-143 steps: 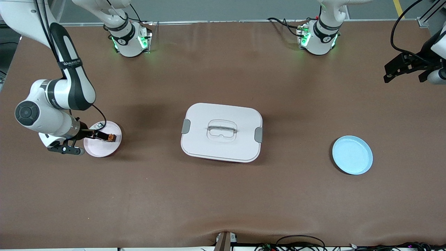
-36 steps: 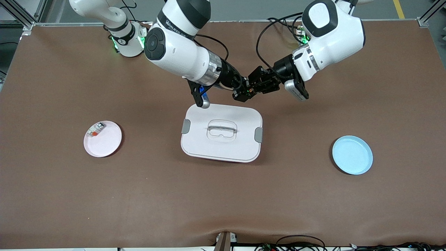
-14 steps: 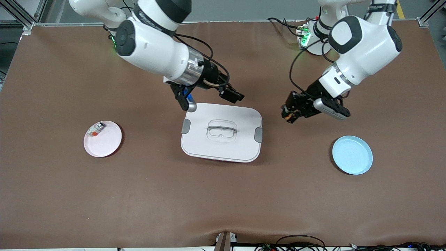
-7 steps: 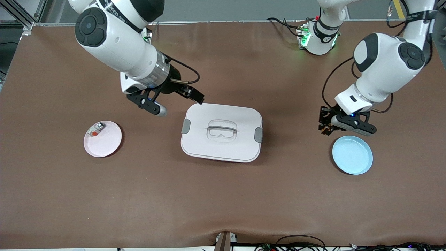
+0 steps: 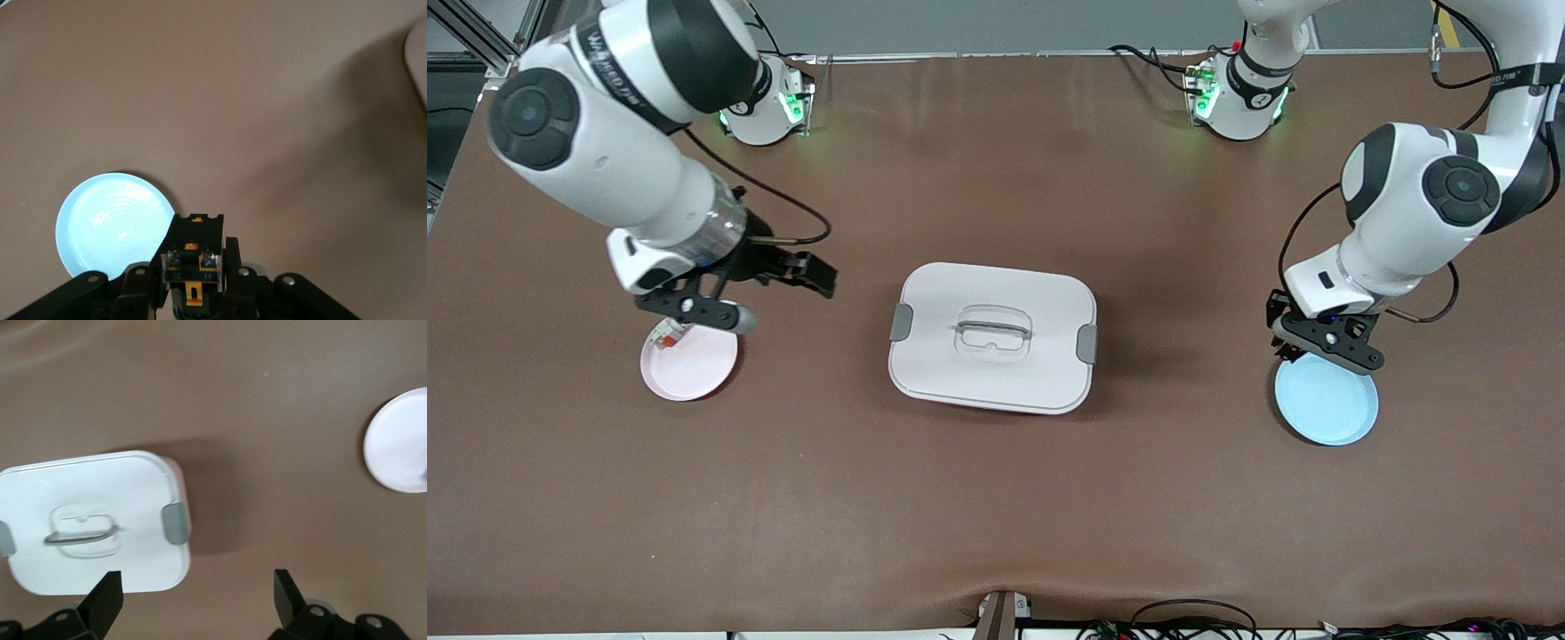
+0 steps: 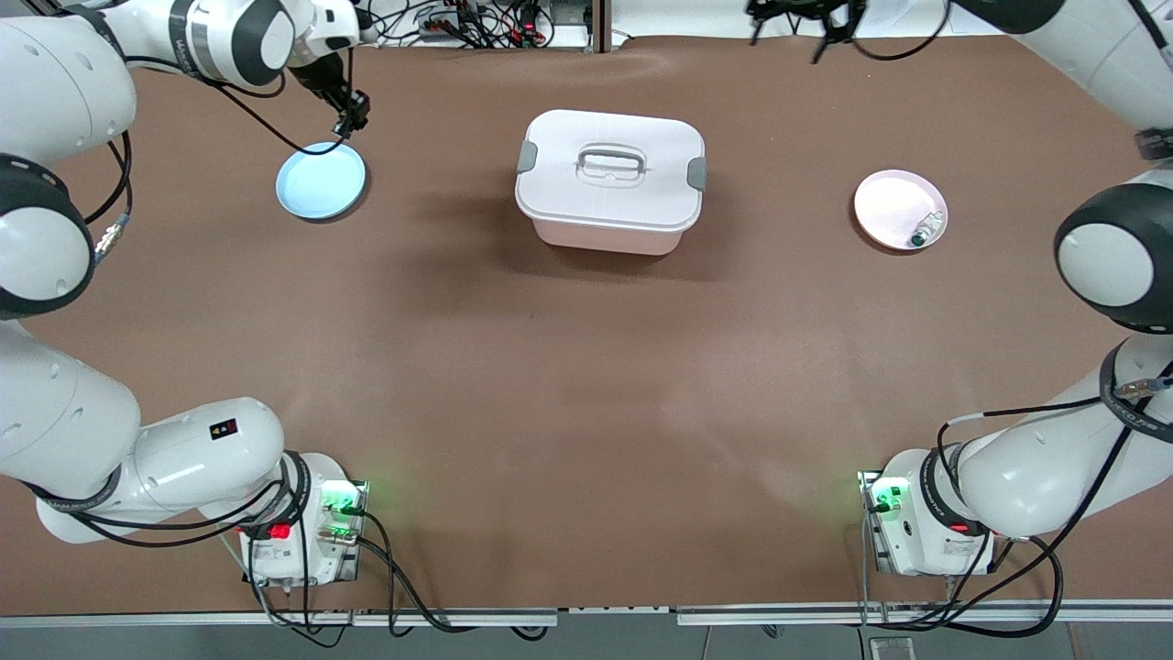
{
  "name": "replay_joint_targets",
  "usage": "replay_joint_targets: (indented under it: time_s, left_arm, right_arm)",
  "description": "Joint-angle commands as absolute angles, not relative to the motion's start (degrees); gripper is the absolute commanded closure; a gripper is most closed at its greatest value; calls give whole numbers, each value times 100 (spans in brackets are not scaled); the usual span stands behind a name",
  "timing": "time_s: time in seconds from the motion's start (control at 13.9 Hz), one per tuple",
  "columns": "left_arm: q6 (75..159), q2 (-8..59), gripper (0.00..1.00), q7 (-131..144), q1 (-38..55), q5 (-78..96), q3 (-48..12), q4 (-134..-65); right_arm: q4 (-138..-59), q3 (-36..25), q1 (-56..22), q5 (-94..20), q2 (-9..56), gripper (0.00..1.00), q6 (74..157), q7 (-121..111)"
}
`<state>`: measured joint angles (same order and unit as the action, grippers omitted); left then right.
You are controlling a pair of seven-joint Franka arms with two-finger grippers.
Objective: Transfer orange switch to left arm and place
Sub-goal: 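Lower the switch onto the blue plate with the left gripper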
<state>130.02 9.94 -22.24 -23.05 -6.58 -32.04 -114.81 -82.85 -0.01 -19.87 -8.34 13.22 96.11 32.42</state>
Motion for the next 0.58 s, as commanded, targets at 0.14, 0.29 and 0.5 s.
replay_joint_targets:
  time_s: [0.14,0.29,0.5]
  left_arm:
    - [12885,1405,100,-3627,-2785,-922,-3243,-11338]
    - [12885,1581,100,-4015,-2961,-1229,-3243,-11268]
    - [12885,1740,100,-4648,-3032,-1266,-3234,-11171]
  right_arm:
    - [-9499,105,-1215,-519,397,0,10133,1796]
    - [-9676,114,-924,-519,264,0,10134,1443]
    - [-9765,123,-520,-510,176,0,10134,916]
